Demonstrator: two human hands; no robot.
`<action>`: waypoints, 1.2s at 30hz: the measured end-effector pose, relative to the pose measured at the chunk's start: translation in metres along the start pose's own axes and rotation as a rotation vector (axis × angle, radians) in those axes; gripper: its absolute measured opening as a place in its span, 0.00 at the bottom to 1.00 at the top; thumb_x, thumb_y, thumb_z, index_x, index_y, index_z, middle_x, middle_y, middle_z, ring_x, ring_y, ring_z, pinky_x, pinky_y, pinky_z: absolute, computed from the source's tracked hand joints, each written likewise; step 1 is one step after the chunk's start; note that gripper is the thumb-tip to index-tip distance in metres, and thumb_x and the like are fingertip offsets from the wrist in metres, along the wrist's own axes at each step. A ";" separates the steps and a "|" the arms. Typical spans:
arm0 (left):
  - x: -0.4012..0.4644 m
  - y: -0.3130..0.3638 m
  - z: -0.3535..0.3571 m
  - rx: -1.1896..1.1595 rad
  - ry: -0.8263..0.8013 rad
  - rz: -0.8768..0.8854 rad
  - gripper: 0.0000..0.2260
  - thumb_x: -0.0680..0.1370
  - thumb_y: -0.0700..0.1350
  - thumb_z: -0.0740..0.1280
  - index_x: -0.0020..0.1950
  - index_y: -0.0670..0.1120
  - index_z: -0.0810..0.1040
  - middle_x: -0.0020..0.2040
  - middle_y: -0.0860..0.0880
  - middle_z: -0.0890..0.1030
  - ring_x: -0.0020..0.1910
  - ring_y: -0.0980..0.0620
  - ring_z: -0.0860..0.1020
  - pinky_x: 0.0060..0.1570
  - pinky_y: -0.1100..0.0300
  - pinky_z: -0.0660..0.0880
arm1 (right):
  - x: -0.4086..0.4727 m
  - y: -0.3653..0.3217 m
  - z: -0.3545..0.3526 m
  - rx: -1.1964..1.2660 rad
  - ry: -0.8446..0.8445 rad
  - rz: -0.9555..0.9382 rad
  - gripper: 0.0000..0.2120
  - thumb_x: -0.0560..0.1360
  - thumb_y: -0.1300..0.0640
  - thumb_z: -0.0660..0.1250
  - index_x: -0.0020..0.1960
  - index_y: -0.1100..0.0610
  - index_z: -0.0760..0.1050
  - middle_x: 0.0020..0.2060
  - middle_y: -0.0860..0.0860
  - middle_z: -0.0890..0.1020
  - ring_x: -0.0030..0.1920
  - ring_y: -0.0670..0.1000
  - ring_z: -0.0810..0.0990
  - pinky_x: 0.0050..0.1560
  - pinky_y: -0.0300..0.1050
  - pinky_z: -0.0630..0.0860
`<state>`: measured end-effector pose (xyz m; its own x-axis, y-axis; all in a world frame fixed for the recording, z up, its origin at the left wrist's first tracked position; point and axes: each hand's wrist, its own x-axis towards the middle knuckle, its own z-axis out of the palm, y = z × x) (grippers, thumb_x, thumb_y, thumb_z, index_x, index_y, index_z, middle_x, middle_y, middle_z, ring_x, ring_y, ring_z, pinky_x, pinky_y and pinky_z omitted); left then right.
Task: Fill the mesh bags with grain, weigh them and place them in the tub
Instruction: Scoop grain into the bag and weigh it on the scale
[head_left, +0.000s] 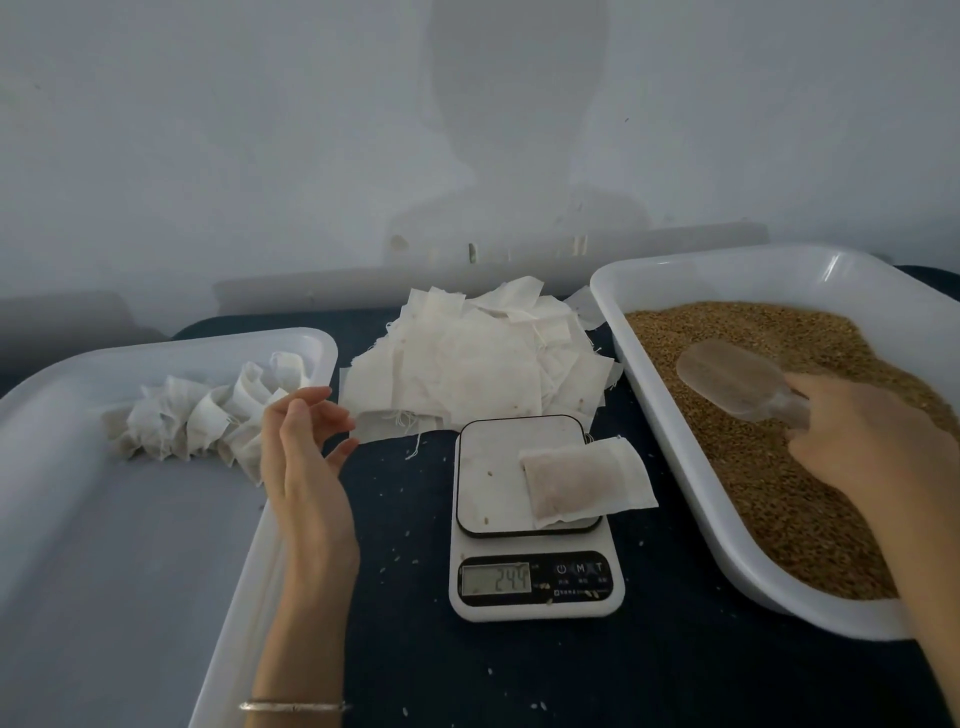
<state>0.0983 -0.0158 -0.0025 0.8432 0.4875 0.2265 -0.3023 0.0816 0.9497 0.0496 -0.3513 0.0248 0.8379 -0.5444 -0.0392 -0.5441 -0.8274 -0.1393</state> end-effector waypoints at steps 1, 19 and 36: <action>0.000 0.000 0.000 0.003 0.001 0.001 0.13 0.82 0.42 0.54 0.46 0.51 0.76 0.35 0.57 0.77 0.39 0.61 0.77 0.46 0.61 0.76 | 0.000 0.000 0.000 -0.002 -0.008 -0.011 0.29 0.74 0.58 0.67 0.73 0.45 0.64 0.54 0.55 0.80 0.49 0.58 0.79 0.49 0.53 0.78; -0.003 0.001 0.000 0.021 -0.106 0.051 0.13 0.81 0.39 0.56 0.42 0.50 0.76 0.33 0.57 0.76 0.37 0.60 0.75 0.39 0.68 0.74 | 0.009 0.001 0.008 0.030 -0.016 -0.084 0.13 0.77 0.52 0.62 0.61 0.49 0.73 0.46 0.53 0.80 0.44 0.56 0.78 0.49 0.53 0.78; -0.038 0.009 0.095 0.786 -1.321 0.317 0.27 0.72 0.52 0.74 0.69 0.50 0.70 0.61 0.52 0.74 0.52 0.64 0.67 0.53 0.72 0.67 | 0.004 -0.001 0.004 0.087 -0.043 -0.061 0.16 0.77 0.53 0.63 0.65 0.49 0.72 0.51 0.56 0.80 0.50 0.60 0.77 0.54 0.55 0.76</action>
<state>0.1055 -0.1161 0.0176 0.6973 -0.7149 0.0527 -0.5924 -0.5333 0.6039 0.0536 -0.3517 0.0211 0.8714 -0.4855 -0.0706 -0.4880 -0.8426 -0.2280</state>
